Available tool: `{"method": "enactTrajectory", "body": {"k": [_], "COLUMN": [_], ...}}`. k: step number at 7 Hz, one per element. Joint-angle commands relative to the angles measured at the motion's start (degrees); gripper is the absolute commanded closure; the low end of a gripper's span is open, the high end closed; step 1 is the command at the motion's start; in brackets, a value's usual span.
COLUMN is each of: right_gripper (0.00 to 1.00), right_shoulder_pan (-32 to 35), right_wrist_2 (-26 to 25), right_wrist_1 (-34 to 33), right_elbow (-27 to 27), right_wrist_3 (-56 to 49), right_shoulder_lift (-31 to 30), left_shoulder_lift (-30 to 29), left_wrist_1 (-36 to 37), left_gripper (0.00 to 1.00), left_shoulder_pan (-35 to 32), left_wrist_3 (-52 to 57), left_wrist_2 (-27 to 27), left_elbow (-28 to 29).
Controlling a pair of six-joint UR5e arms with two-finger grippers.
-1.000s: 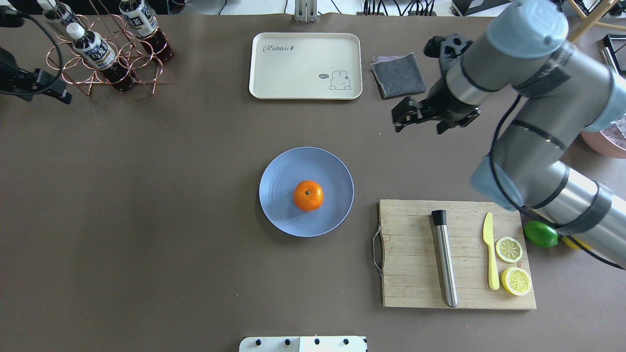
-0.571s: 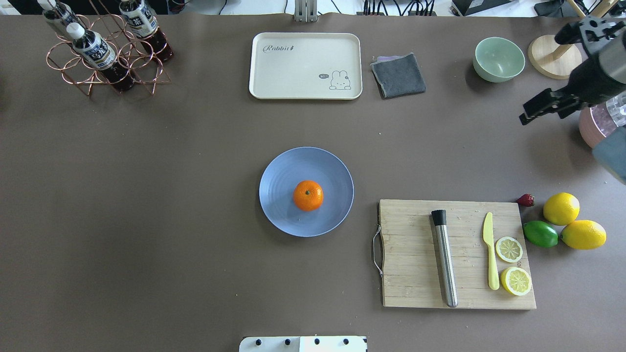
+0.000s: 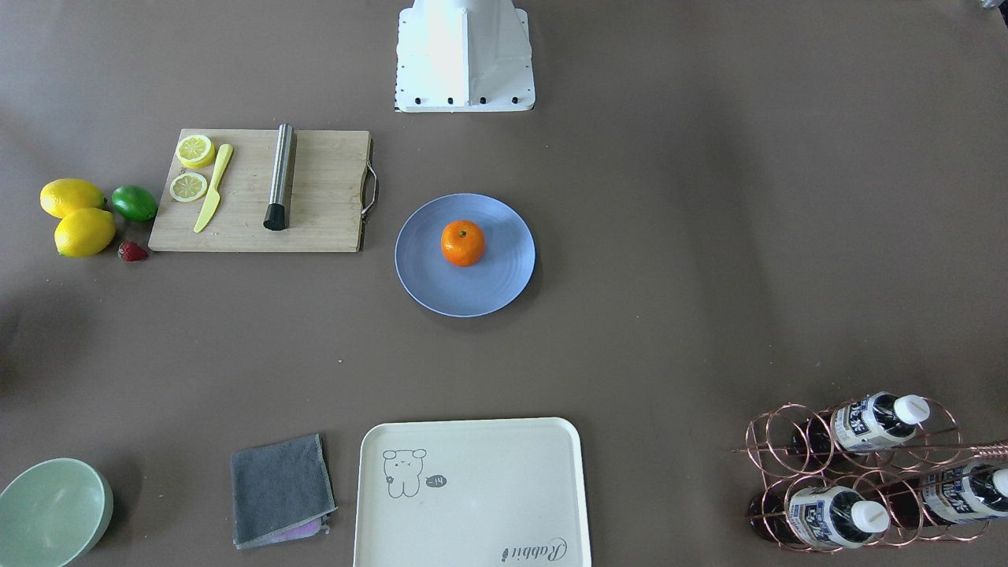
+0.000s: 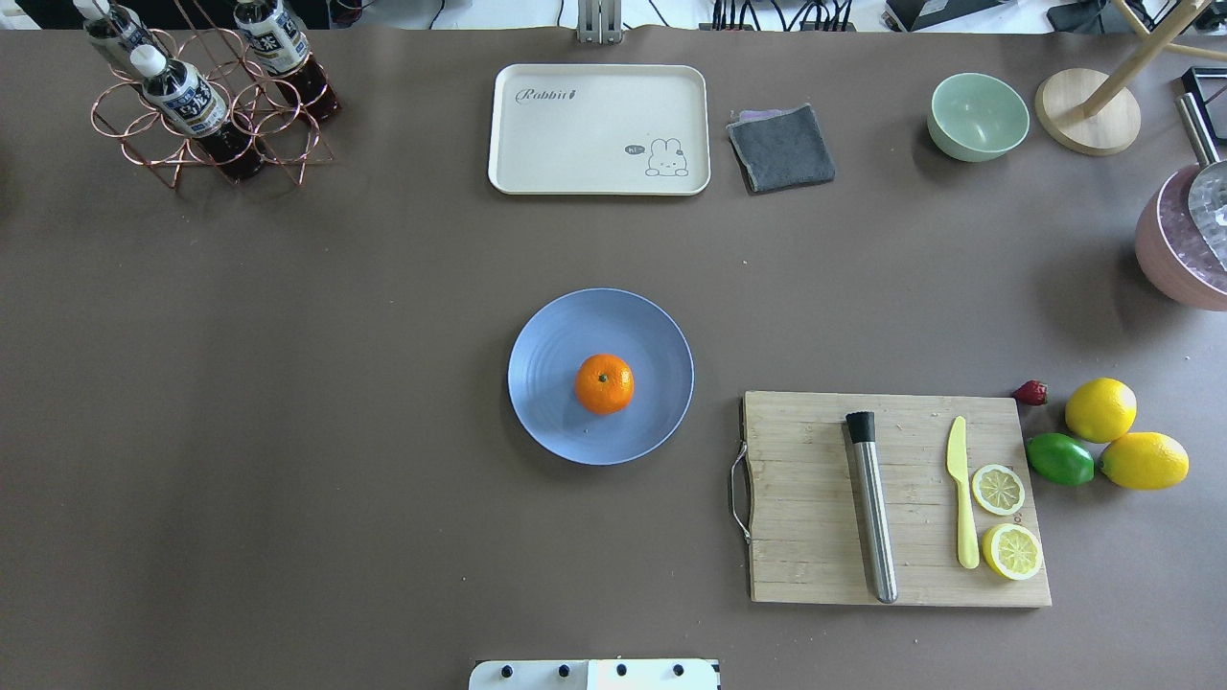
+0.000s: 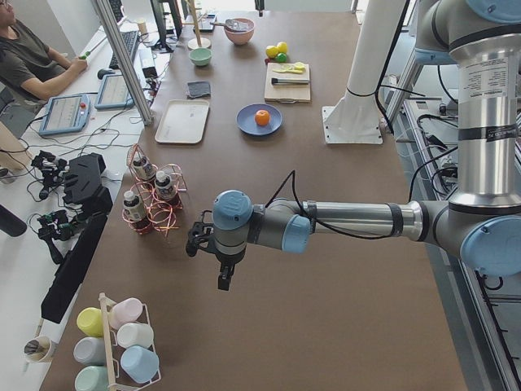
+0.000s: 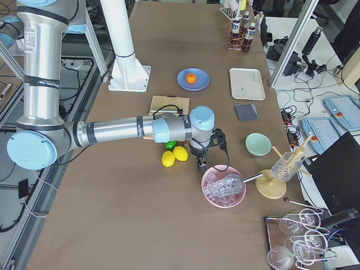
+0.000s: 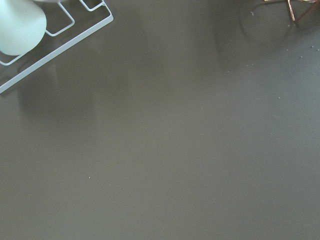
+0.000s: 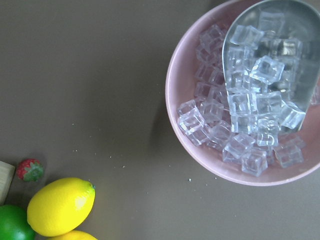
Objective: Pick orange to plate
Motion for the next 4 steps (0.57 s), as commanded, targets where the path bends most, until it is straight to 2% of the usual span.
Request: {"method": "enactTrajectory", "body": {"k": [1, 4], "right_gripper": [0.00, 0.00], "right_shoulder_pan": [2.36, 3.34], "right_wrist_2": [2.11, 3.01], "right_wrist_1": [0.71, 0.63], "right_elbow": [0.32, 1.63], "right_wrist_3": [-2.06, -2.42], "right_shoulder_lift": [-3.03, -4.97], "left_shoulder_lift": [0.51, 0.60], "left_wrist_1": [-0.15, -0.06], "left_gripper": [0.03, 0.03], "left_shoulder_pan": [-0.02, -0.11], "left_wrist_3": [-0.33, -0.51], "left_wrist_2": [0.35, 0.35], "left_elbow": [0.55, 0.73]}}
